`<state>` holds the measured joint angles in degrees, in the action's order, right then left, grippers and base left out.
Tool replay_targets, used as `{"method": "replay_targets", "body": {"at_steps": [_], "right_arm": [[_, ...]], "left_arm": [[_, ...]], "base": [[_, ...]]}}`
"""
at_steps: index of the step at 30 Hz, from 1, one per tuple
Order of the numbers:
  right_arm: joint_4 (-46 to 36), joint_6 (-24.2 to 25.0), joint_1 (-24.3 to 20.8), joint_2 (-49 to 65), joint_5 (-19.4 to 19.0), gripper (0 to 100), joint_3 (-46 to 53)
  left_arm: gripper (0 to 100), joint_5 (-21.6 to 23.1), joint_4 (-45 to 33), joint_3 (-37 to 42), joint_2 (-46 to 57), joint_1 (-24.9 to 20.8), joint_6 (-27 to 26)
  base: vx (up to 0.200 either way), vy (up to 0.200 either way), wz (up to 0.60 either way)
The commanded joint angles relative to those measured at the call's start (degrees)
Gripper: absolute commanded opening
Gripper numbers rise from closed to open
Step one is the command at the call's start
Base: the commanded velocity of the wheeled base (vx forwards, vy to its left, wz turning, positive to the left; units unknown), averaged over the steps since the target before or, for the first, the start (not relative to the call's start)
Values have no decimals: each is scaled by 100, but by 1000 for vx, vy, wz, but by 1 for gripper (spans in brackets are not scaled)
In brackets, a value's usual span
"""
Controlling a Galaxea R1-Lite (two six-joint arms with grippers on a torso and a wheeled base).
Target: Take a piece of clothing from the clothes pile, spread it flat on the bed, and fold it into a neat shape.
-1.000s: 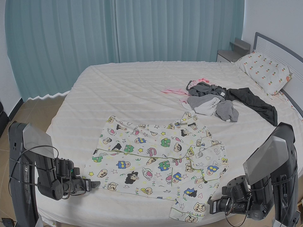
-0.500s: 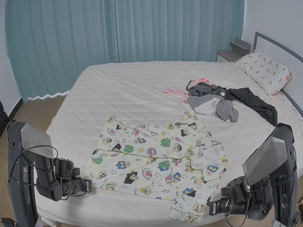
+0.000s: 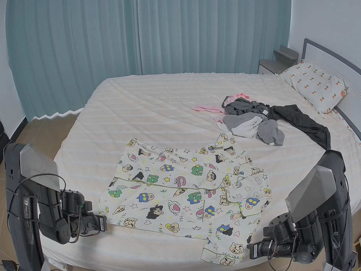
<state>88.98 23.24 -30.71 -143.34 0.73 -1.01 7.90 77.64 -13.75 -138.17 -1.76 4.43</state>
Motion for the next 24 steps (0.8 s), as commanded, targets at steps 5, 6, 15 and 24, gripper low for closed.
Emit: {"method": "replay_targets", "body": {"at_steps": [5,6,15,24], "right_arm": [[49,14,-84,-36,-64,100,84],[49,23,-102,-45,-73,100,84],[49,726,-524,-80,-223,100,-189],[49,893,-515,-291,67,100,-716]], "left_arm": [[0,-175,67,13,-44,-35,-3],[0,-175,76,22,-44,-35,-3],[0,-184,84,30,-44,-35,6],[0,-184,102,66,-44,-35,6]], "base": [[0,0,0],[0,0,0],[0,0,0],[0,0,0]]}}
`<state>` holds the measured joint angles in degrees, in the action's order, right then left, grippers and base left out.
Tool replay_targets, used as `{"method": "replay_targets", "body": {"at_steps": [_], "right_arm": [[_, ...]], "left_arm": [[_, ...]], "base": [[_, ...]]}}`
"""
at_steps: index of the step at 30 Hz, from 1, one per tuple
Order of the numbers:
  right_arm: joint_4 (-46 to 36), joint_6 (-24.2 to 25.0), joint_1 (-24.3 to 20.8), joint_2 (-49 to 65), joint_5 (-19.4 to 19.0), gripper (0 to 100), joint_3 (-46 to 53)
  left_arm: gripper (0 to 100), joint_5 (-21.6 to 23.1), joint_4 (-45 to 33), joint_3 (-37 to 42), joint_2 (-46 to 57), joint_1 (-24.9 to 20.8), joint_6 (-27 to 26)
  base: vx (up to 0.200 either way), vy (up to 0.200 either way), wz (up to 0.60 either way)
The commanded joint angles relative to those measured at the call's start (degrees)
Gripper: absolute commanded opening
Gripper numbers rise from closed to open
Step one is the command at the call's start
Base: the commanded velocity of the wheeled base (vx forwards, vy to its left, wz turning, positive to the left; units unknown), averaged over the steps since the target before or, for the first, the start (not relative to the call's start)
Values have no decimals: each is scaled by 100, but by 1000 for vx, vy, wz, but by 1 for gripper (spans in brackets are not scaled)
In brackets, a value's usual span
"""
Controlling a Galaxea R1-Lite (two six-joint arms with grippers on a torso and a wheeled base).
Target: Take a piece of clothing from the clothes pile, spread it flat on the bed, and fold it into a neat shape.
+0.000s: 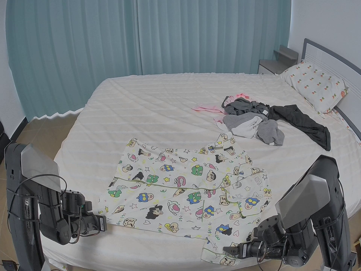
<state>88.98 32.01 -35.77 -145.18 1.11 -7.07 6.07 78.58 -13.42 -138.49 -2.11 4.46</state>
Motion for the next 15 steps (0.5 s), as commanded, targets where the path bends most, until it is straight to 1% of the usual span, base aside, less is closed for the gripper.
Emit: {"method": "replay_targets", "body": {"at_steps": [1,4,5,15], "right_arm": [[49,16,-9,-107,30,100,-110],[49,7,-27,-98,47,100,-102],[49,-2,-36,-54,74,0,-75],[49,-2,-36,-19,65,0,30]], "left_arm": [[0,-1,8,59,-12,0,2],[0,-1,8,77,-12,0,2],[0,-1,8,112,-12,0,2],[0,-1,17,191,-3,-35,2]], "base": [[0,0,0],[0,0,0],[0,0,0],[0,0,0]]}}
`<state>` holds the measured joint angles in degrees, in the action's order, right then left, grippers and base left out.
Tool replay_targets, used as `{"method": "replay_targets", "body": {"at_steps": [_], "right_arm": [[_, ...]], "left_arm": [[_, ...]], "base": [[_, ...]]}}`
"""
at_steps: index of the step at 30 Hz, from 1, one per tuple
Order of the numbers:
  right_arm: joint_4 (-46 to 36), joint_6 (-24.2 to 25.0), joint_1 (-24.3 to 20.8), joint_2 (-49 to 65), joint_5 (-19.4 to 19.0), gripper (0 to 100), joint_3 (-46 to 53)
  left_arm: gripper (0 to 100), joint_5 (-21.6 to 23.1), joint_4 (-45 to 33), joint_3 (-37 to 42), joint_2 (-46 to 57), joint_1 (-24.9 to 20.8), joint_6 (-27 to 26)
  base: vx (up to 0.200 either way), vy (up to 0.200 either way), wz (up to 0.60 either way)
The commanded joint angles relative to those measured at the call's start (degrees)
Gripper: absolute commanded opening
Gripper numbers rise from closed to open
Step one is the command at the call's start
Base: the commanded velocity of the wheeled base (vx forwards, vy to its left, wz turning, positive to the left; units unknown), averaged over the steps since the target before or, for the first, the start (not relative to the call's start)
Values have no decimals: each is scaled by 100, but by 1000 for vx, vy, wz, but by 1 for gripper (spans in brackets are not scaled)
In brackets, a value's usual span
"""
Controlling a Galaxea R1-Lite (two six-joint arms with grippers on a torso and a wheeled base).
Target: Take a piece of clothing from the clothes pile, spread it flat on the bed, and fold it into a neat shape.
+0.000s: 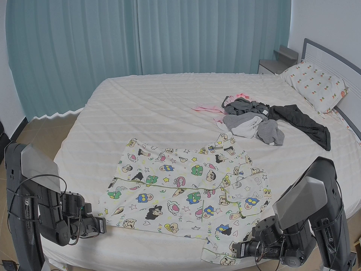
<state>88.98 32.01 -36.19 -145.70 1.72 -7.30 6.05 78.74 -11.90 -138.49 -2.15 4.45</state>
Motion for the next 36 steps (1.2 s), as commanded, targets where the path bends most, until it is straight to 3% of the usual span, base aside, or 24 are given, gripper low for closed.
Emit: {"method": "replay_targets", "body": {"at_steps": [1,11,17,22,36], "right_arm": [[49,-2,7,42,4,0,62],[49,-116,262,429,-128,0,431],[49,-468,499,666,-409,0,721],[49,-503,543,640,-444,0,730],[-285,-714,570,648,-436,0,730]], "left_arm": [[0,-7,1,47,-3,-40,3],[0,-244,889,742,-12,-242,-41],[0,-306,1100,1190,-12,-286,-67],[0,-561,1073,1190,-12,-286,-41],[0,-561,203,1190,94,-541,-164]], "base": [[0,0,0],[0,0,0],[0,0,0],[0,0,0],[0,0,0]]}}
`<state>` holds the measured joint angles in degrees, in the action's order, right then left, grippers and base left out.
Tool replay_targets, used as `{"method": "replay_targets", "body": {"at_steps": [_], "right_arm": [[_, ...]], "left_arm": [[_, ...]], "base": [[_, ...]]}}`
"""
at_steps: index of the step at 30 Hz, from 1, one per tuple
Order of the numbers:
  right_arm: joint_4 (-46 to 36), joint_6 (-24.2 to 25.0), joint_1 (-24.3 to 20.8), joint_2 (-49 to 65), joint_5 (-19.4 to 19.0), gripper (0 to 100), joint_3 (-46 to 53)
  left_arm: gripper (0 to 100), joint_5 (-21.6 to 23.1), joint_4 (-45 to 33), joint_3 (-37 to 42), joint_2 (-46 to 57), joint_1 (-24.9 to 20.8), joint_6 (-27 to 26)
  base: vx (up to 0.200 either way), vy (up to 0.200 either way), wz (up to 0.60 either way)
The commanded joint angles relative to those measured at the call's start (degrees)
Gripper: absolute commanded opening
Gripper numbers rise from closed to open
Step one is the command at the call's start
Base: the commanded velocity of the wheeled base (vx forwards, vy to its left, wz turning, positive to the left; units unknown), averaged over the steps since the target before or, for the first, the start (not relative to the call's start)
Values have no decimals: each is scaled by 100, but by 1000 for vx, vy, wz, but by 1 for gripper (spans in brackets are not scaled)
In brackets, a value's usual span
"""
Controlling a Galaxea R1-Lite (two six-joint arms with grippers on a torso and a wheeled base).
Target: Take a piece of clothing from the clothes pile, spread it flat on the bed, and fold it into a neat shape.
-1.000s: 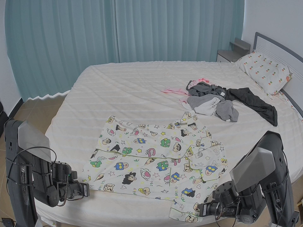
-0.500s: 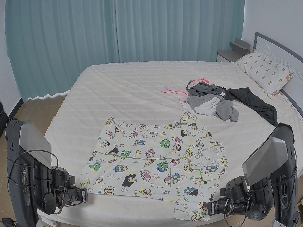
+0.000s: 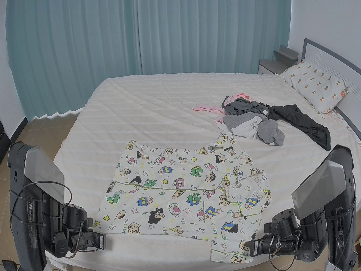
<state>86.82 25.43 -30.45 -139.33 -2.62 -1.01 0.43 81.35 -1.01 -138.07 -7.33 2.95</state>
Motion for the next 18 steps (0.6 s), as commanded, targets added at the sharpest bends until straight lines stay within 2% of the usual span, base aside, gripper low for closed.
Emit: {"method": "replay_targets", "body": {"at_steps": [1,9,14,15,18], "right_arm": [[-113,-91,-5,20,-2,0,101],[-297,-179,4,63,42,0,101],[-376,-214,-5,125,42,0,101],[-376,-223,-5,116,42,0,101],[-376,-249,-5,107,42,0,101]], "left_arm": [[0,1,-66,101,52,-23,-23],[0,10,-93,101,96,30,13],[0,124,-40,101,158,293,30],[100,212,-22,101,175,372,39],[100,546,74,92,289,618,30]], "base": [[0,0,0],[0,0,0],[0,0,0],[0,0,0],[0,0,0]]}}
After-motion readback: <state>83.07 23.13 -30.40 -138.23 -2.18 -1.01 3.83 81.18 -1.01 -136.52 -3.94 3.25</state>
